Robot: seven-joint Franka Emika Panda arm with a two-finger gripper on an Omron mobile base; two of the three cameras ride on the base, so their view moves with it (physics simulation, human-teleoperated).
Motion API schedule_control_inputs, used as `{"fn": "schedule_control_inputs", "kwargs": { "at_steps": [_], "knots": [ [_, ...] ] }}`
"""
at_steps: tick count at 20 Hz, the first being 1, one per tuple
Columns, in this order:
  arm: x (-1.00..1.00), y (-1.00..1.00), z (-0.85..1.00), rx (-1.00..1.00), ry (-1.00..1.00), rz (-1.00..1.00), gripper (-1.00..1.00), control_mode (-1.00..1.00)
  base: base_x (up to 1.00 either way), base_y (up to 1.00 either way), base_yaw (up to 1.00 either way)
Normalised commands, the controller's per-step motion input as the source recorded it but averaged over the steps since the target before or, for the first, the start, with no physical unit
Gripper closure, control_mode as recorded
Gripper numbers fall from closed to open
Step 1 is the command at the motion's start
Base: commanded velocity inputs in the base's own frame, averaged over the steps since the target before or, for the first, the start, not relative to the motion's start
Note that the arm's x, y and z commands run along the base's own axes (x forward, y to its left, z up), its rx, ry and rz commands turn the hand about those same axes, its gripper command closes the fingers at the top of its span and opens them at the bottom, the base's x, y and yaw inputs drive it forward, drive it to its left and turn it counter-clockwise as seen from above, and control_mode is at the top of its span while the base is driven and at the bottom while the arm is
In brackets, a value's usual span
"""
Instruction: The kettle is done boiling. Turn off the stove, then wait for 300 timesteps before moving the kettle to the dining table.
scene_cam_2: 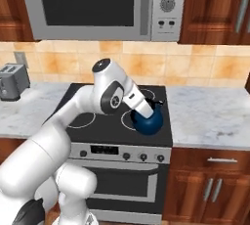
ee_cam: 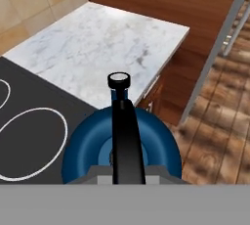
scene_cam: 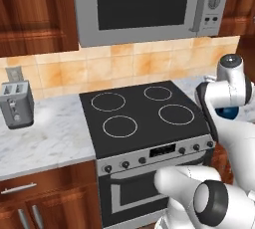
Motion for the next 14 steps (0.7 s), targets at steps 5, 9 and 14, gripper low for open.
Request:
{"fn": "schedule_control_inputs", "kwargs": {
  "at_steps": [5,9,14],
  "knots": [
    [0.00,0.00,0.00,0.00,0.00,0.00,1.00,1.00,-0.41,-0.09,-0.41],
    [0.00,0.00,0.00,0.00,0.00,0.00,1.00,1.00,-0.42,-0.20,-0.46],
    [0.00,0.00,0.00,0.00,0.00,0.00,1.00,1.00,-0.42,-0.19,-0.46]
  ]
}}
